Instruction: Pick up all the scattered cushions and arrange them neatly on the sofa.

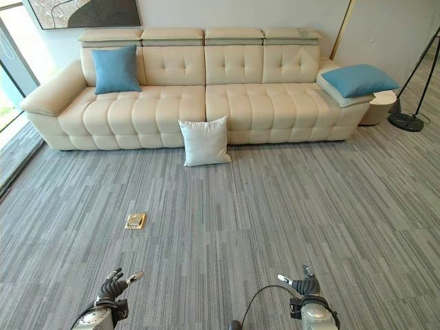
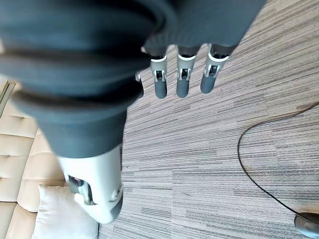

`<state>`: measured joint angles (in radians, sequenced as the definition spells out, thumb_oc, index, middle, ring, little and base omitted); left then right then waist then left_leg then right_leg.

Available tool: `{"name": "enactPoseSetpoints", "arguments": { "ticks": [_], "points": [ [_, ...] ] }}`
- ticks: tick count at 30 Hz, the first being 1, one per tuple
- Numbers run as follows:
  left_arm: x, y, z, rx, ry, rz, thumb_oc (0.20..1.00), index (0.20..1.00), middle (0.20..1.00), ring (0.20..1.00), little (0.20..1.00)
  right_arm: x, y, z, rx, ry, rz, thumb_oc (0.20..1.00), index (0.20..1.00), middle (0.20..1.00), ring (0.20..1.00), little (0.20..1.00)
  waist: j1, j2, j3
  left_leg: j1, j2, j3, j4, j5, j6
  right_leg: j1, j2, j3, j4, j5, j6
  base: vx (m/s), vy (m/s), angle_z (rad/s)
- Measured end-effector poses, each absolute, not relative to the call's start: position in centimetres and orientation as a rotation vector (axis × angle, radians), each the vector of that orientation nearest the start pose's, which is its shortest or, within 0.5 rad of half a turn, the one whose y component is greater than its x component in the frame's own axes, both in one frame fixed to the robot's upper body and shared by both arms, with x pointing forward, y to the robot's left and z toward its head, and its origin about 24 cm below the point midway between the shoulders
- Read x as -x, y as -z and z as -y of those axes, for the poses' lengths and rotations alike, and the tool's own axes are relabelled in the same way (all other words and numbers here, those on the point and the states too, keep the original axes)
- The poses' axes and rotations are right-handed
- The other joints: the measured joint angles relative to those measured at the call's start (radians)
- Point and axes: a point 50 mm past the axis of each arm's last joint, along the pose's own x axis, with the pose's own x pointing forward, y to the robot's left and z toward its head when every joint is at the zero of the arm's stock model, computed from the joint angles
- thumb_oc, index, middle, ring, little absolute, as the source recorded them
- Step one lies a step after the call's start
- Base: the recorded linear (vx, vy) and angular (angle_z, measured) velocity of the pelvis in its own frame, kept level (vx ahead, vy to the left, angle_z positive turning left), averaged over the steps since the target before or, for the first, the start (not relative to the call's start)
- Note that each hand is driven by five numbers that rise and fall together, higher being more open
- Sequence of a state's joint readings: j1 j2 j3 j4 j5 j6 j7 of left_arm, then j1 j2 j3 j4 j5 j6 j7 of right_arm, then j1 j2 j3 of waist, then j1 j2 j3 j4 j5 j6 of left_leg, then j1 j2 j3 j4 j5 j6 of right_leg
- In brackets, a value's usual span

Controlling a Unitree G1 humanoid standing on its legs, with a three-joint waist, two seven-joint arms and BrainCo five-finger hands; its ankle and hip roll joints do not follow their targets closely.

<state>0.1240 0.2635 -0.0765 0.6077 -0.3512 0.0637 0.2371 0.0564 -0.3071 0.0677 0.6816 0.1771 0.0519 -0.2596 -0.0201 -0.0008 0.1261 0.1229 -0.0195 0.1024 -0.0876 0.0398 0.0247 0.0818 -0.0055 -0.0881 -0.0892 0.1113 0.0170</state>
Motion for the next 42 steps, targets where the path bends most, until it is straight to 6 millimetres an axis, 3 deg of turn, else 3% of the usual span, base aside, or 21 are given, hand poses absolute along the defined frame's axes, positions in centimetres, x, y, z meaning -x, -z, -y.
{"name": "enactPoseSetpoints", "arguments": {
  "ticks": [11,17,21,23,25,28,29,30,32,35,38,39,40,41,42],
  "points": [
    [-14.4,11.0,-23.7,-0.026,-0.384,-0.821,1.0,1.0,1.0,1.0,1.0,-16.9,10.1,25.3,0.248,0.352,-0.781,1.0,1.0,1.0,1.0,1.0,0.007,-0.014,-0.002,-0.047,-0.002,-0.022,0.0,0.003,-0.004,-0.038,-0.003,-0.023,0.0,0.0,-0.001,0.04,0.037,0.06],
    [-15.1,10.7,-23.8,-0.033,-0.378,-0.798,1.0,1.0,1.0,1.0,1.0,-17.5,10.0,24.5,0.256,0.308,-0.772,1.0,1.0,1.0,1.0,1.0,0.022,-0.035,0.02,-0.093,-0.007,-0.037,0.0,0.004,-0.003,-0.081,-0.007,-0.035,0.0,-0.001,-0.002,0.11,0.13,0.06],
    [-16.1,10.2,-23.9,-0.046,-0.369,-0.77,1.0,1.0,1.0,1.0,1.0,-17.8,9.9,24.4,0.255,0.306,-0.761,1.0,1.0,1.0,1.0,1.0,0.024,-0.029,0.046,-0.111,-0.017,-0.043,0.0,0.006,0.015,-0.104,-0.017,-0.049,0.02,0.001,-0.001,0.06,0.158,0.08],
    [-16.6,10.0,-23.9,-0.046,-0.365,-0.758,1.0,1.0,1.0,1.0,1.0,-18.1,9.7,24.4,0.254,0.303,-0.752,1.0,1.0,1.0,1.0,1.0,0.017,-0.009,0.059,-0.122,-0.02,-0.051,0.0,0.003,0.039,-0.151,-0.024,-0.05,0.098,-0.013,0.012,0.04,0.196,0.0],
    [-17.4,9.7,-23.7,-0.044,-0.358,-0.741,1.0,1.0,1.0,1.0,1.0,-19.0,9.2,24.4,0.255,0.294,-0.727,1.0,1.0,1.0,1.0,1.0,0.012,0.02,0.093,-0.118,-0.006,-0.048,0.001,0.002,0.052,-0.243,-0.034,-0.055,0.29,-0.05,0.05,0.06,0.177,-0.02],
    [-18.5,9.1,-24.0,-0.065,-0.349,-0.709,1.0,1.0,1.0,1.0,1.0,-19.6,8.9,24.1,0.254,0.284,-0.708,1.0,1.0,1.0,1.0,1.0,0.007,0.007,0.134,-0.082,-0.025,-0.048,0.007,-0.007,0.072,-0.371,-0.076,-0.052,0.578,-0.094,0.072,0.16,0.074,-0.03],
    [-18.5,9.1,-23.9,-0.069,-0.343,-0.711,1.0,1.0,1.0,1.0,1.0,-19.7,8.8,24.0,0.252,0.282,-0.702,1.0,1.0,1.0,1.0,1.0,-0.002,0.003,0.142,-0.072,-0.03,-0.049,0.007,-0.016,0.075,-0.403,-0.083,-0.051,0.619,-0.142,0.081,0.25,-0.002,-0.11],
    [-18.5,9.1,-23.9,-0.069,-0.343,-0.71,1.0,1.0,1.0,1.0,1.0,-19.5,9.0,24.0,0.25,0.282,-0.708,1.0,1.0,1.0,1.0,1.0,0.0,-0.007,0.143,-0.063,-0.037,-0.039,0.007,-0.026,0.079,-0.429,-0.089,-0.057,0.556,-0.165,0.092,0.26,-0.034,-0.12],
    [-18.7,9.0,-24.0,-0.068,-0.345,-0.706,1.0,1.0,1.0,1.0,1.0,-19.6,8.9,24.0,0.248,0.285,-0.704,1.0,1.0,1.0,1.0,1.0,0.005,-0.012,0.148,-0.057,-0.04,-0.03,0.007,-0.033,0.079,-0.419,-0.084,-0.087,0.35,-0.154,0.108,0.3,-0.074,-0.16],
    [-18.9,8.9,-24.1,-0.063,-0.351,-0.701,1.0,1.0,1.0,1.0,1.0,-19.2,9.2,23.7,0.237,0.284,-0.718,1.0,1.0,1.0,1.0,1.0,-0.003,-0.034,0.147,-0.022,-0.046,-0.026,0.008,-0.073,0.074,-0.403,-0.06,-0.107,0.051,-0.103,0.141,0.37,-0.097,-0.05],
    [-19.0,8.8,-23.8,-0.057,-0.343,-0.697,1.0,1.0,1.0,1.0,1.0,-18.7,9.4,23.9,0.237,0.29,-0.732,1.0,1.0,1.0,1.0,1.0,-0.004,-0.038,0.14,0.011,-0.047,-0.038,0.008,-0.102,0.07,-0.382,-0.054,-0.112,0.015,-0.078,0.133,0.49,-0.12,0.18],
    [-18.7,9.1,-23.4,-0.044,-0.335,-0.706,1.0,1.0,1.0,1.0,1.0,-17.6,10.0,24.1,0.24,0.297,-0.764,1.0,1.0,1.0,1.0,1.0,-0.007,-0.029,0.123,0.05,-0.031,-0.069,0.01,-0.149,0.044,-0.341,-0.052,-0.132,0.083,-0.053,0.099,0.55,-0.128,0.46],
    [-18.4,9.2,-23.3,-0.043,-0.331,-0.711,1.0,1.0,1.0,1.0,1.0,-16.8,10.3,24.2,0.24,0.298,-0.785,1.0,1.0,1.0,1.0,1.0,-0.007,-0.033,0.101,0.062,-0.029,-0.076,0.01,-0.155,0.036,-0.312,-0.052,-0.132,0.071,-0.039,0.099,0.56,-0.145,0.39],
    [-18.2,9.4,-23.1,-0.031,-0.332,-0.718,1.0,1.0,1.0,1.0,1.0,-16.6,10.4,24.5,0.25,0.303,-0.796,1.0,1.0,1.0,1.0,1.0,-0.005,-0.013,0.091,0.083,0.001,-0.086,0.012,-0.177,0.012,-0.285,-0.022,-0.138,0.06,0.002,0.071,0.7,-0.207,0.42],
    [-17.4,9.8,-23.1,-0.029,-0.335,-0.74,1.0,1.0,1.0,1.0,1.0,-16.5,10.5,24.8,0.255,0.31,-0.804,1.0,1.0,1.0,1.0,1.0,-0.011,0.012,0.079,0.104,0.037,-0.094,0.066,-0.19,-0.008,-0.233,0.016,-0.134,0.047,0.0,0.057,0.49,-0.156,0.35]
  ]
}}
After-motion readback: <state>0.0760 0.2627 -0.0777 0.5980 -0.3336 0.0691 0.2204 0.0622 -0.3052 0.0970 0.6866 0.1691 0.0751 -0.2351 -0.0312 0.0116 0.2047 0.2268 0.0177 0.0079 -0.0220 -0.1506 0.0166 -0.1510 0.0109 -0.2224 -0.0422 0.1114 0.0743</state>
